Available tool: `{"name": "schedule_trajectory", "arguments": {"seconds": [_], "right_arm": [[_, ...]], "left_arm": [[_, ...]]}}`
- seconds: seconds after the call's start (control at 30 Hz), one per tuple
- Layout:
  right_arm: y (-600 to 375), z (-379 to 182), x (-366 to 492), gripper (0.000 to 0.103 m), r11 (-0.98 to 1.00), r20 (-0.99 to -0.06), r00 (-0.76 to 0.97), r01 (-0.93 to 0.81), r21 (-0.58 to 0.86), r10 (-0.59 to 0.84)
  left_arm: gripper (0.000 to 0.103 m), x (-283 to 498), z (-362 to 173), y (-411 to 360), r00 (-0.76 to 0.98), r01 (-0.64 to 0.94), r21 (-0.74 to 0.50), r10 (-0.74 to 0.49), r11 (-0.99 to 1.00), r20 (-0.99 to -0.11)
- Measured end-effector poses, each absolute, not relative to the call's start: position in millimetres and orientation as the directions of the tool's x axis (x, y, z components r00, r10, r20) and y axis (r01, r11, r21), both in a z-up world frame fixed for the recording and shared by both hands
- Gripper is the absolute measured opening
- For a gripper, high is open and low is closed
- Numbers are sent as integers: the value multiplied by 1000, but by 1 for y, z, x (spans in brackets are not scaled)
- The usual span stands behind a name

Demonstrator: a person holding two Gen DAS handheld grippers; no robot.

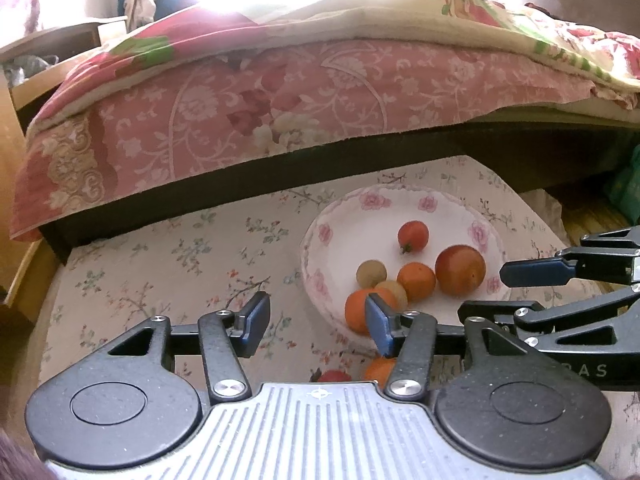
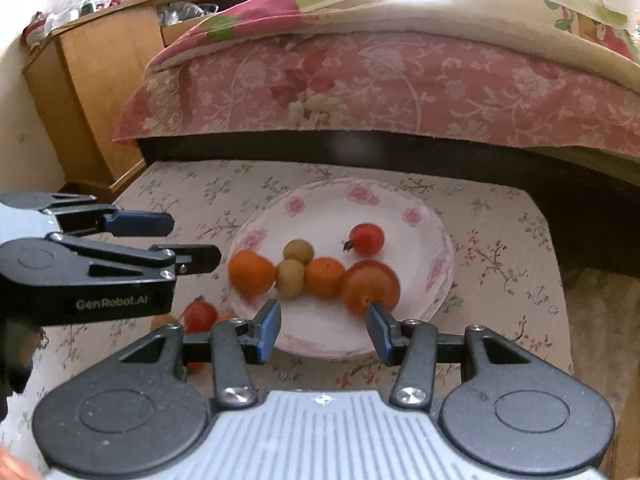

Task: Organize fruits
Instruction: 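Move both tools back to the remaining fruits on the cloth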

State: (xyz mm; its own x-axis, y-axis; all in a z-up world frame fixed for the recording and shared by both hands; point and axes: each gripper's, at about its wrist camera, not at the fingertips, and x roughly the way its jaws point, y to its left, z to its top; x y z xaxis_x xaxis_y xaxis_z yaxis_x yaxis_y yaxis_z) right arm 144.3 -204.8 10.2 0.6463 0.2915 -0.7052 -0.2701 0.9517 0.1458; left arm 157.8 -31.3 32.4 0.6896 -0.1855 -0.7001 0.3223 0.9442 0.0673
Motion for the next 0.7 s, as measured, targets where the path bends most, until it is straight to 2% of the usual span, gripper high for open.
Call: {"name": "schedule_trajectory", "arguments": {"seconds": [0.7], "right_arm": [[-155, -4, 107, 47, 889, -737, 541, -421, 178, 404]], "left_arm": [[62, 120, 23, 5, 647, 300, 60, -157, 952, -746]]}}
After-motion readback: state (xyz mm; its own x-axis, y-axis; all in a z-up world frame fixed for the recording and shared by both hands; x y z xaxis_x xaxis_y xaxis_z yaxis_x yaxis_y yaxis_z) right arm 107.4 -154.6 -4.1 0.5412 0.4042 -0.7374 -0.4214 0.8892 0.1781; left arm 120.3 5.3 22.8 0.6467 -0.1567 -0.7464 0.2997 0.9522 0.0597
